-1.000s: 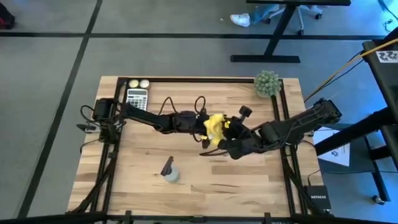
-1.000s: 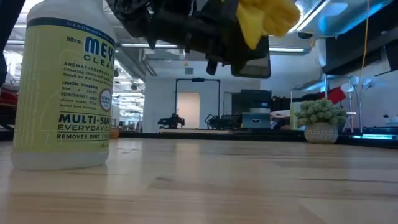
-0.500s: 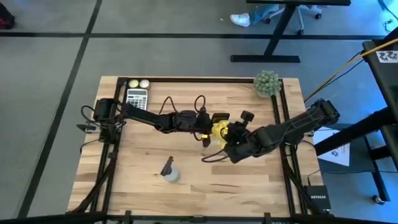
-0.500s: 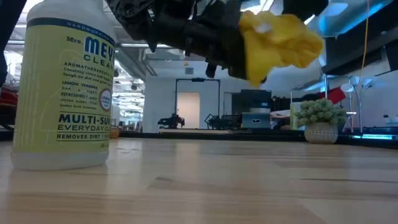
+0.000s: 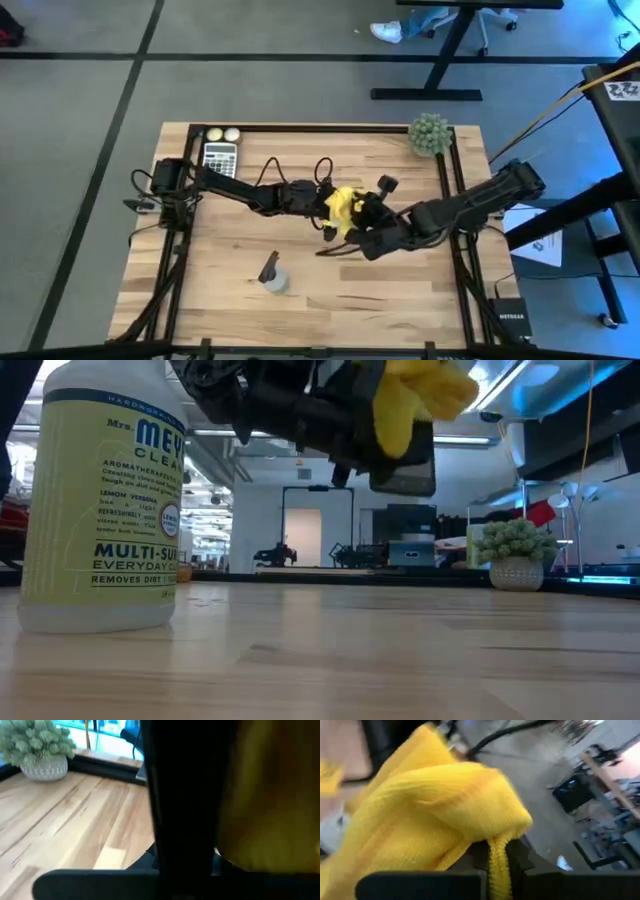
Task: Apply microfiber cloth
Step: Wipe the screen of the black cellphone with the yellow microfiber cloth
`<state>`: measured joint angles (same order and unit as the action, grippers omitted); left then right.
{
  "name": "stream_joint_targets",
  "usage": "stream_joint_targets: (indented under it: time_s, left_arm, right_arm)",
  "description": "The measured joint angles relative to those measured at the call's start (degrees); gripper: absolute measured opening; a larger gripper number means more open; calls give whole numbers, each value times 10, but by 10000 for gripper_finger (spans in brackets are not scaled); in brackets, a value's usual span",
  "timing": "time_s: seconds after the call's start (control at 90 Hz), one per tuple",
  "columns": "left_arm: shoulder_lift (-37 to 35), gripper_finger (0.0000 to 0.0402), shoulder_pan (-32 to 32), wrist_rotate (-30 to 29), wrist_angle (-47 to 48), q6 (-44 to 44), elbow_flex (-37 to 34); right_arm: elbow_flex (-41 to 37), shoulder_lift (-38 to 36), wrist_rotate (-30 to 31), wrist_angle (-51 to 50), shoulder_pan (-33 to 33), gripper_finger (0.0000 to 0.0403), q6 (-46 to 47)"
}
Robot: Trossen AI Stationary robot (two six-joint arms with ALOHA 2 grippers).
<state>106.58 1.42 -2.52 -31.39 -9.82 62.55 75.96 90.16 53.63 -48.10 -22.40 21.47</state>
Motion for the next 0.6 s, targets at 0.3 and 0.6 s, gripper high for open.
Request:
stream_joint_targets:
  time_s: [0.3,0.6]
  left_arm:
    - [-1,8,-1,-13,-11,3,2]
    - [-5,8,-1,-8,-16,-4,4]
  right_arm:
    - [4,1,-46,-186,-1,3,93]
    - [65,-8,42,-126,3,3,41]
